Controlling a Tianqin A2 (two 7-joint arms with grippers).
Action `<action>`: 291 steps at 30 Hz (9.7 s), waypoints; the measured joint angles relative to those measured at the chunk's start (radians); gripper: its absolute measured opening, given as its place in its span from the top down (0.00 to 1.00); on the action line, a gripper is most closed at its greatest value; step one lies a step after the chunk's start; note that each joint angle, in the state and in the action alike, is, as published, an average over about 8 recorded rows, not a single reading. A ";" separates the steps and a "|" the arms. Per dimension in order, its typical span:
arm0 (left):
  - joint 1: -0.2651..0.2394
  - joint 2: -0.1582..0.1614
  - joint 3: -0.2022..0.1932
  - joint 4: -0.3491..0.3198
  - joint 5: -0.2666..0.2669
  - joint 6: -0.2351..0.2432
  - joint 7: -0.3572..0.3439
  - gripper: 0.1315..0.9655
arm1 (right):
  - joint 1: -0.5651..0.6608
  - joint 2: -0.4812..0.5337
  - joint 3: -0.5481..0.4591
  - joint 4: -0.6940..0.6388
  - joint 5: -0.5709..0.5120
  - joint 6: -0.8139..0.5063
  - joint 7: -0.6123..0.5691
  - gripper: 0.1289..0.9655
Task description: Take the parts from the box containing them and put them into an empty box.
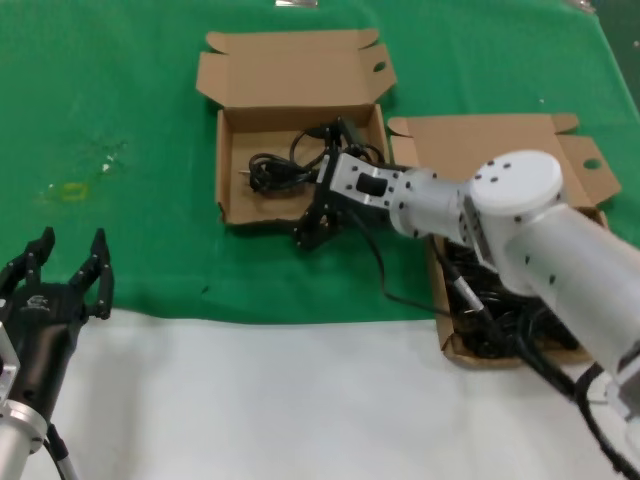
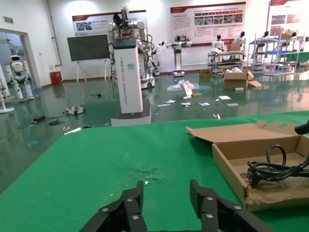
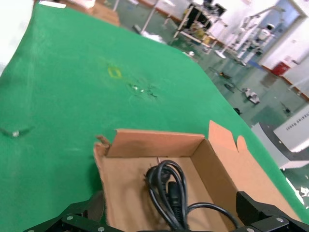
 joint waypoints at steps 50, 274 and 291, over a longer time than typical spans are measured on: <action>0.000 0.000 0.000 0.000 0.000 0.000 0.000 0.00 | -0.902 0.184 0.621 0.972 -0.115 0.387 0.509 0.00; 0.000 0.000 0.000 0.000 0.000 0.000 0.000 0.00 | -1.056 0.216 0.728 1.139 -0.134 0.454 0.596 0.00; 0.000 0.000 0.000 0.000 0.000 0.000 0.000 0.00 | -1.056 0.216 0.728 1.139 -0.134 0.454 0.596 0.00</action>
